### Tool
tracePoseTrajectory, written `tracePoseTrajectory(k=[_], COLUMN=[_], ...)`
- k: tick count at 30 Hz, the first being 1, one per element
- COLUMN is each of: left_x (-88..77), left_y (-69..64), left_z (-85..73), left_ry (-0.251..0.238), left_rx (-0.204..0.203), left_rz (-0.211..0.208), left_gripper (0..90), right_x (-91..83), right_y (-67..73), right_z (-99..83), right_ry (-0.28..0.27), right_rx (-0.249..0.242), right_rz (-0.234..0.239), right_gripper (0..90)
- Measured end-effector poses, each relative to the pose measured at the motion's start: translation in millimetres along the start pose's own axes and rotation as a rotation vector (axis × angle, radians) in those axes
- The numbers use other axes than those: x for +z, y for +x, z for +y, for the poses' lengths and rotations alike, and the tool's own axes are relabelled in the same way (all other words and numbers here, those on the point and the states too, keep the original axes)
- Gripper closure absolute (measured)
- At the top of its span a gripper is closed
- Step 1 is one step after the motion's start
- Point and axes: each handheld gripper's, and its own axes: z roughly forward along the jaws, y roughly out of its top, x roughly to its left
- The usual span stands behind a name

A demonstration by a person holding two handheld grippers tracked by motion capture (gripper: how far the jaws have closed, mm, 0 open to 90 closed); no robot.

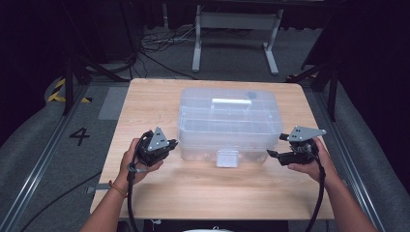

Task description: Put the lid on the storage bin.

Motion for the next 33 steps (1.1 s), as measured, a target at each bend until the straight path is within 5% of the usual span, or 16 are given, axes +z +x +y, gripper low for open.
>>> tracePoseTrajectory(k=[11, 25, 33], left_x=[-6.3, -15.9, -18.6], left_y=[-1.6, -1.4, -0.3], left_z=[-2.0, -1.5, -8.4], left_ry=[-0.008, 0.128, 0.154], left_rx=[0.01, 0.092, 0.087], left_rz=[0.002, 0.012, 0.017], left_gripper=[80.3, 70.7, 61.3], right_x=[-2.9, -10.8, -9.7], right_y=[3.3, 2.3, 1.0], right_z=[1.5, 3.7, 6.2], right_ry=[0.006, 0.069, 0.074], right_rx=[-0.021, -0.079, -0.068], right_rz=[-0.024, -0.055, -0.054], right_gripper=[29.1, 30.0, 30.1])
